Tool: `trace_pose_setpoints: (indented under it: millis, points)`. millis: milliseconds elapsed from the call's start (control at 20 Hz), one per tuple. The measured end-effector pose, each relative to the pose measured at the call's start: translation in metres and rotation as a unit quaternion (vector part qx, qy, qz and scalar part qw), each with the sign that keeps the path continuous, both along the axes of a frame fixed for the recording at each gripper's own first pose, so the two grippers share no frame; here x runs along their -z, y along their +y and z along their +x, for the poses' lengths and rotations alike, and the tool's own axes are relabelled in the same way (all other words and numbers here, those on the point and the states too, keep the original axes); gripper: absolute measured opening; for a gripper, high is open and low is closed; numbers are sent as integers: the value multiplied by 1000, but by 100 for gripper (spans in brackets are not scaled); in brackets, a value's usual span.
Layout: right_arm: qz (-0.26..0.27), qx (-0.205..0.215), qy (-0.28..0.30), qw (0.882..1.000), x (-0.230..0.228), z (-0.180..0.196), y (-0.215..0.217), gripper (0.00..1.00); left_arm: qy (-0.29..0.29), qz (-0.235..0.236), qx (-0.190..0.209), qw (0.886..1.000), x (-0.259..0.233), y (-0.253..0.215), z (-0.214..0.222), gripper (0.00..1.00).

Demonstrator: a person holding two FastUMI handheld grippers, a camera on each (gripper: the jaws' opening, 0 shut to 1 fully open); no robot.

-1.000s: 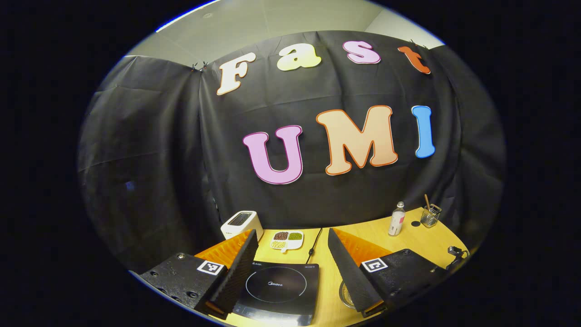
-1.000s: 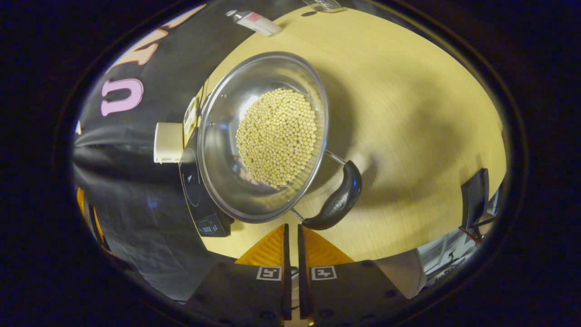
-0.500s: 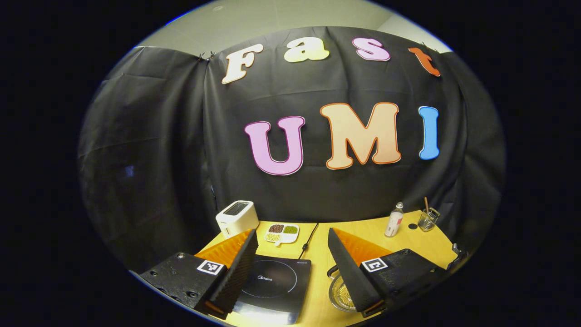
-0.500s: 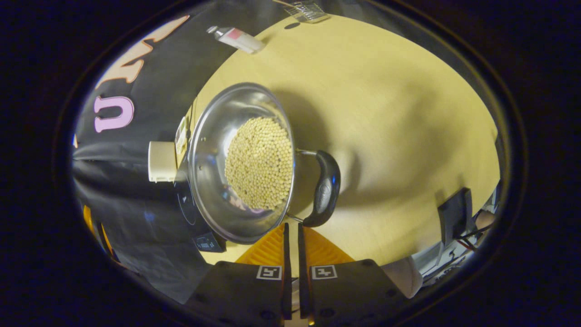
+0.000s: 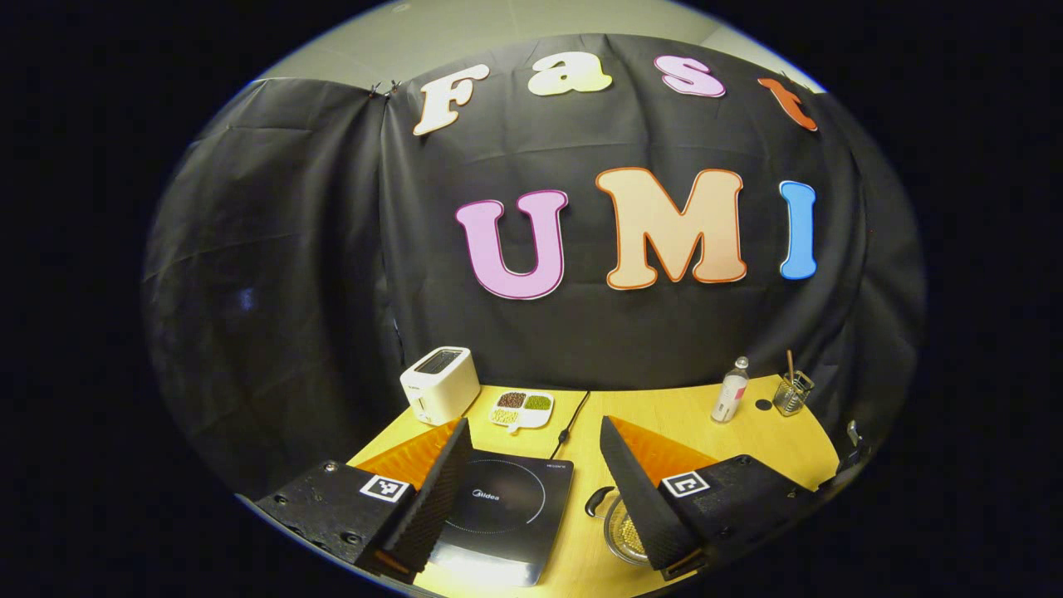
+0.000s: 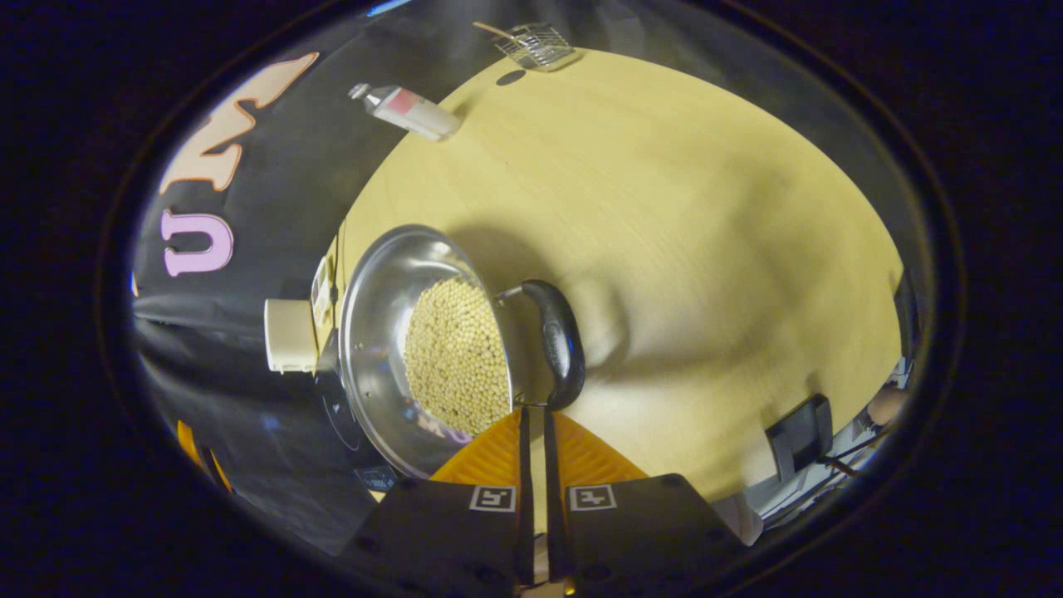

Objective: First push the handle of the pot to place it horizontally, then grasp the pot with both hands and set it on the induction cooktop.

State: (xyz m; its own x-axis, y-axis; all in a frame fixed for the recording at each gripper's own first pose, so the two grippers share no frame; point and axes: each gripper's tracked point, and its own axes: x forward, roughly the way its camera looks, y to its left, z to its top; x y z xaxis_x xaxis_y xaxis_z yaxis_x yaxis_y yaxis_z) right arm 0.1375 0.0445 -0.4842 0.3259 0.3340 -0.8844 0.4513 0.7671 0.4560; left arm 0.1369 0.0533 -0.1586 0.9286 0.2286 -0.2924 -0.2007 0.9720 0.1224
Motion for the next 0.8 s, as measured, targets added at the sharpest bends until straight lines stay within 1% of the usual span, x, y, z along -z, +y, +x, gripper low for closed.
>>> trace_pose_setpoints:
  millis: [50, 100, 150, 200, 250, 300, 450, 700, 750, 800]
  points:
    - [0, 2, -1, 1000, 1, 5, -2, 9, 3, -5, -3, 1000, 3, 1, 0, 95]
    - [3, 6, 0, 1000, 1, 8, -4, 8, 5, -10, -6, 1000, 6, 2, 0, 98]
    - [6, 12, 3, 1000, 2, 13, -7, 8, 8, -13, -10, 1000, 9, 4, 1, 95]
    - [9, 17, 5, 1000, 3, 15, -9, 0, 12, -18, -14, 1000, 12, 4, 1, 95]
    - [12, 21, 7, 1000, 3, 17, -10, 0, 15, -21, -18, 999, 14, 6, 2, 95]
    - [12, 20, 8, 1000, 2, 18, -11, 7, 18, -25, -22, 999, 17, 7, 2, 95]
    - [9, 17, 5, 1000, 2, 28, -17, 6, 22, -33, -32, 999, 23, 8, 5, 95]
    - [19, 38, 1, 999, 1, 45, -21, 4, 48, -36, -40, 997, 41, 8, 6, 95]
    - [21, 38, 0, 999, 1, 47, -22, 0, 57, -36, -41, 997, 46, 7, 5, 95]
    - [23, 37, 0, 999, 0, 48, -22, 4, 66, -35, -42, 996, 51, 6, 5, 95]
